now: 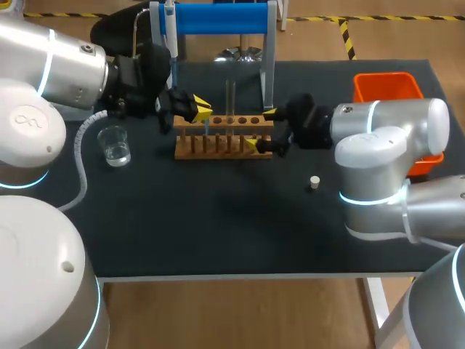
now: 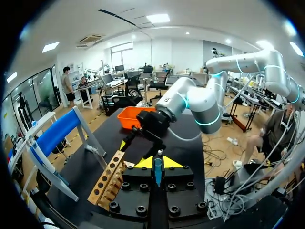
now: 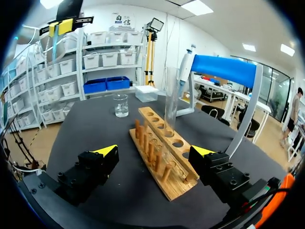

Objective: Invert the test tube, pick up the pipette, mount the tip to pipette, aspirate from beaker and dispense into the tube, eject the tip, return the pipette, and cap with the stopper.

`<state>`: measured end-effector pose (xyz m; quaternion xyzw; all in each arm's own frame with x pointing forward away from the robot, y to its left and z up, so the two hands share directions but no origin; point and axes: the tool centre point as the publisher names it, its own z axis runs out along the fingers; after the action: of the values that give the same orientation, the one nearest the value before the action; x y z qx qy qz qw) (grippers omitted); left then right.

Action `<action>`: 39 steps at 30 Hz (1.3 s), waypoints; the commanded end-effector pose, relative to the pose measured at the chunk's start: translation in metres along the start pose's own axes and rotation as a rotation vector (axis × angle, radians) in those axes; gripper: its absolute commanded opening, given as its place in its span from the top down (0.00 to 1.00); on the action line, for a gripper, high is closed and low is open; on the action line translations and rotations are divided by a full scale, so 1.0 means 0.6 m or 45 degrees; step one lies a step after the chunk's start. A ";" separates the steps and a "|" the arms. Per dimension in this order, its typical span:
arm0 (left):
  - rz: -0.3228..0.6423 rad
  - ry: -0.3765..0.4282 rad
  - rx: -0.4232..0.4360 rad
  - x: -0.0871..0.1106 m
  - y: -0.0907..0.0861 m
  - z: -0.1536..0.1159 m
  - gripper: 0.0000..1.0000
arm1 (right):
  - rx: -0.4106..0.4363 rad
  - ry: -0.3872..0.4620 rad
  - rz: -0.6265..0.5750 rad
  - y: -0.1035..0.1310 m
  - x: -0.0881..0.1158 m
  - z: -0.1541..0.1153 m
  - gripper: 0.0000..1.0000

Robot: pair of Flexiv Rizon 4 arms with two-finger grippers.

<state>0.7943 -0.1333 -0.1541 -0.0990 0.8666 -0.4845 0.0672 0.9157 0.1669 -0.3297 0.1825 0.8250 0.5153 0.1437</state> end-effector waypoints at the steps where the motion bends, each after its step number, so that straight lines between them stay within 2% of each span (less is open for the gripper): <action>1: 0.000 0.004 -0.001 -0.002 0.000 0.000 1.00 | -0.067 0.035 -0.030 -0.002 0.015 -0.073 0.00; 10: 0.000 0.004 -0.001 -0.002 0.000 0.000 1.00 | -0.228 0.182 -0.121 0.034 0.069 -0.144 0.00; 19: 0.000 0.004 -0.001 -0.002 0.000 0.000 1.00 | -0.389 0.380 -0.127 0.091 0.122 -0.165 0.00; 24: 0.000 0.004 -0.001 -0.002 0.000 0.000 1.00 | -0.453 0.464 -0.138 0.122 0.145 -0.168 0.00; 32: 0.000 0.004 -0.001 -0.002 0.000 0.000 1.00 | -0.536 0.653 -0.105 0.162 0.176 -0.150 0.00; 39: 0.000 0.004 -0.001 -0.002 0.000 0.000 1.00 | -0.547 0.699 -0.110 0.181 0.195 -0.124 0.00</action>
<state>0.7944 -0.1333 -0.1541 -0.0990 0.8666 -0.4845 0.0671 0.7895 0.1935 -0.2037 -0.0220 0.7133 0.7004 -0.0167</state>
